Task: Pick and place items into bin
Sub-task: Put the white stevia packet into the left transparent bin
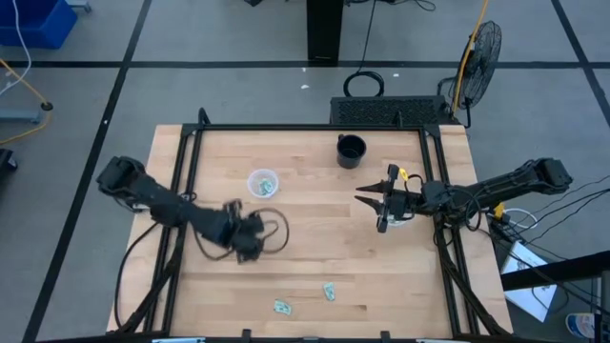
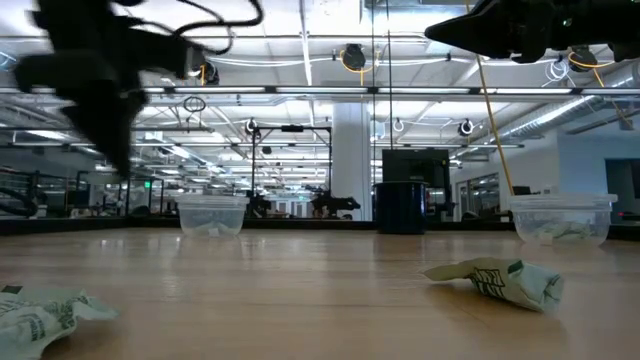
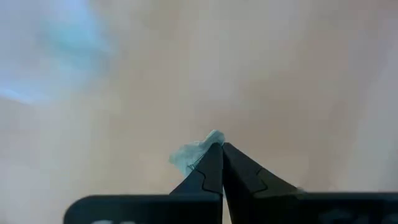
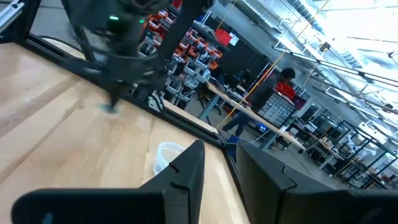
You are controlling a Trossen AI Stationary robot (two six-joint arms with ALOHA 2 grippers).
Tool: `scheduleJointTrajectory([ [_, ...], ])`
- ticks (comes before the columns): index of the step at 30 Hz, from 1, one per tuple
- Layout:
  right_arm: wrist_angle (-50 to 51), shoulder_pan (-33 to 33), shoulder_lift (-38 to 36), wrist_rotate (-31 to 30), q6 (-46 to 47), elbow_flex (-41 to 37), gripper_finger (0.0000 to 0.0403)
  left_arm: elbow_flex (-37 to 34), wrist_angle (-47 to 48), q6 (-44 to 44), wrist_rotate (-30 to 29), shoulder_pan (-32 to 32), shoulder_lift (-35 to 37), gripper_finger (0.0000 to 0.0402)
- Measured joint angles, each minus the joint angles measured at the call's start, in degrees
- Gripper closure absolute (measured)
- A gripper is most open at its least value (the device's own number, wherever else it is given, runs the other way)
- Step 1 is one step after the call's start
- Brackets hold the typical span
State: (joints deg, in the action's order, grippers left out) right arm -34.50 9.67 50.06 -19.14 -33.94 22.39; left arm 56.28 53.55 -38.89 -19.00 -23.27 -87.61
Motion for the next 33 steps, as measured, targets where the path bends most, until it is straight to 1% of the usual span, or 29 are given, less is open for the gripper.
scheduleJointTrajectory([
  [2,-0.02,0.0,0.0,0.0,0.01,0.0,0.0314,1.62,0.58,6.52,-6.24,3.83,0.99,0.0399],
  [3,-0.02,0.0,0.0,0.0,0.0,0.0,0.0314,1.98,-0.29,9.79,-7.97,6.15,1.52,0.0398],
  [6,0.0,0.0,0.0,0.0,0.3,0.0,0.0314,1.99,-4.28,18.02,-9.36,14.37,1.78,0.0395],
  [9,0.08,0.0,0.0,-0.02,1.99,0.0,0.0314,1.95,-9.04,25.28,-9.14,22.51,0.95,0.0399],
  [11,0.15,0.0,0.0,0.0,3.3,0.0,0.0314,1.96,-11.5,29.13,-7.76,27.21,0.36,0.0396],
  [13,0.38,0.0,-0.02,0.0,5.31,0.0,0.0314,1.96,-12.73,30.8,-5.69,31.45,-0.16,0.0392],
  [16,2.51,0.0,-0.02,0.0,7.91,0.0,0.0314,1.91,-12.7,30.88,-1.53,35.99,-0.93,0.0396],
  [19,7.38,0.0,0.0,0.0,9.81,0.0,0.0314,1.95,-13.6,30.98,-0.63,37.86,-2.57,0.0397],
  [23,11.14,0.14,0.0,0.01,14.73,0.0,0.0314,1.91,-13.78,32.59,-0.1,38.48,-5.74,0.0386],
  [28,11.17,1.24,-0.02,0.17,22.46,-0.03,0.0314,1.9,-12.9,32.63,-0.14,37.22,-9.83,0.0393],
  [31,11.12,2.09,-0.04,0.15,24.21,-1.55,0.0314,1.91,-12.3,32.54,-0.35,36.92,-10.82,0.0398],
  [33,10.99,2.48,0.0,0.13,25.45,-3.0,0.0314,1.91,-10.81,32.06,-0.31,36.9,-10.82,0.039],
])
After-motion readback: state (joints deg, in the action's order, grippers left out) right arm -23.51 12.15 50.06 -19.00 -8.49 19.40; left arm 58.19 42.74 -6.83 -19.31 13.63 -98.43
